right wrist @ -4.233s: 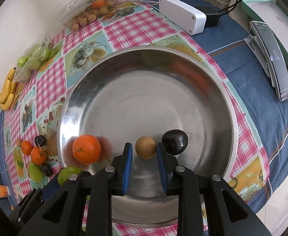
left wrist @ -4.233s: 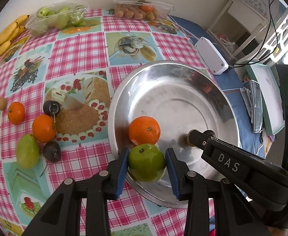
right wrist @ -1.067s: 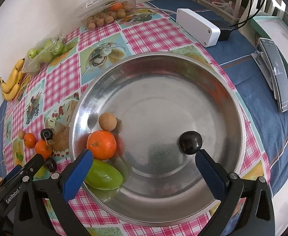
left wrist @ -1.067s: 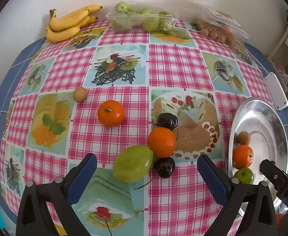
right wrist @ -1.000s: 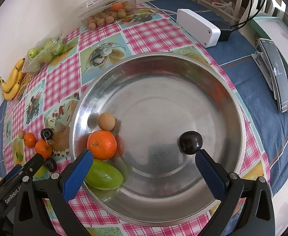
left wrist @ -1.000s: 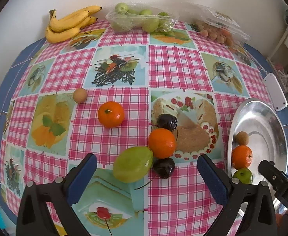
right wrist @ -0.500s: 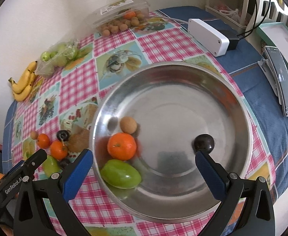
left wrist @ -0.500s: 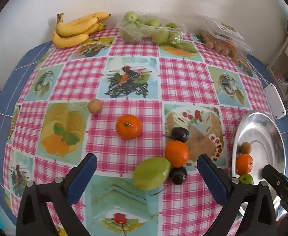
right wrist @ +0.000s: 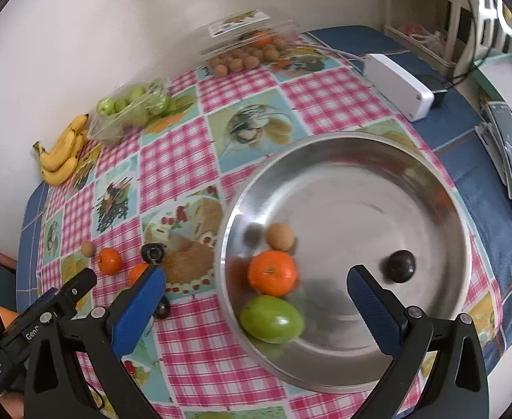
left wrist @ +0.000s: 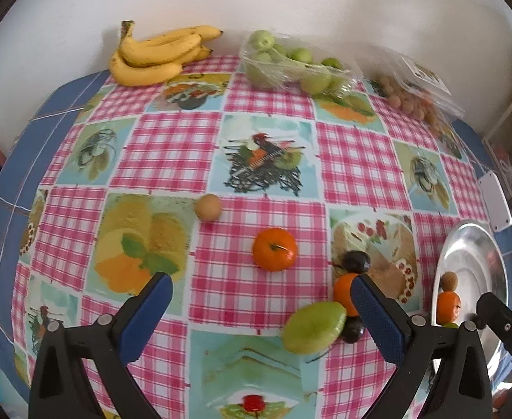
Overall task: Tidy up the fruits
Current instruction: 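Move the left gripper to a tangerine while the right gripper approaches a dark plum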
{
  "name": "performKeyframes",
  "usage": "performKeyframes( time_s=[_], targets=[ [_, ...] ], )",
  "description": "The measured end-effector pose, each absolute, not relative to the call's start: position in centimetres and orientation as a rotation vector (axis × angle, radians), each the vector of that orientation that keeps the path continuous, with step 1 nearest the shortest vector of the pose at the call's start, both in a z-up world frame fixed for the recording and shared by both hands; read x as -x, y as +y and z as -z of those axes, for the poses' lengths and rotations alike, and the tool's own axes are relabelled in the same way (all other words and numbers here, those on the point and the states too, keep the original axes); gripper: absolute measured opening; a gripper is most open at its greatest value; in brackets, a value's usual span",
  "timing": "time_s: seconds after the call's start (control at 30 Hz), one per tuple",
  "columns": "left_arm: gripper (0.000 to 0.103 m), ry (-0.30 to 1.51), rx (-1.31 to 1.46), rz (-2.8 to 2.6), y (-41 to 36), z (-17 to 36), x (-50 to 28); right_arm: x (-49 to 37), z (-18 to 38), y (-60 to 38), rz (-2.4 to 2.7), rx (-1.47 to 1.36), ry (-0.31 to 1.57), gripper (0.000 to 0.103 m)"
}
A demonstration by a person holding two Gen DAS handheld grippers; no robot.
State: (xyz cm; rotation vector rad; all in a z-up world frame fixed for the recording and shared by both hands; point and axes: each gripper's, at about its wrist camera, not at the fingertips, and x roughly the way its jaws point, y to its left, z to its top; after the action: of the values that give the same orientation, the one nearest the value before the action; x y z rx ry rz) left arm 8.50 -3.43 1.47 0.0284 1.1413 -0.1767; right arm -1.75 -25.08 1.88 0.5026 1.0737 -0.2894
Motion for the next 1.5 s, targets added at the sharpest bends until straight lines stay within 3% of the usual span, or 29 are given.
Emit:
performKeyframes(
  time_s=[0.73, 1.5],
  targets=[
    [0.103, 1.157, 0.101, 0.010, 4.7, -0.9, -11.3, -5.8, -0.8, -15.9, 0.063, -0.380, 1.151, 0.103],
    [0.103, 1.159, 0.123, 0.116, 1.8, 0.5, -14.7, -9.2, 2.0, -17.8, 0.039, -0.422, 1.225, 0.103]
  ],
)
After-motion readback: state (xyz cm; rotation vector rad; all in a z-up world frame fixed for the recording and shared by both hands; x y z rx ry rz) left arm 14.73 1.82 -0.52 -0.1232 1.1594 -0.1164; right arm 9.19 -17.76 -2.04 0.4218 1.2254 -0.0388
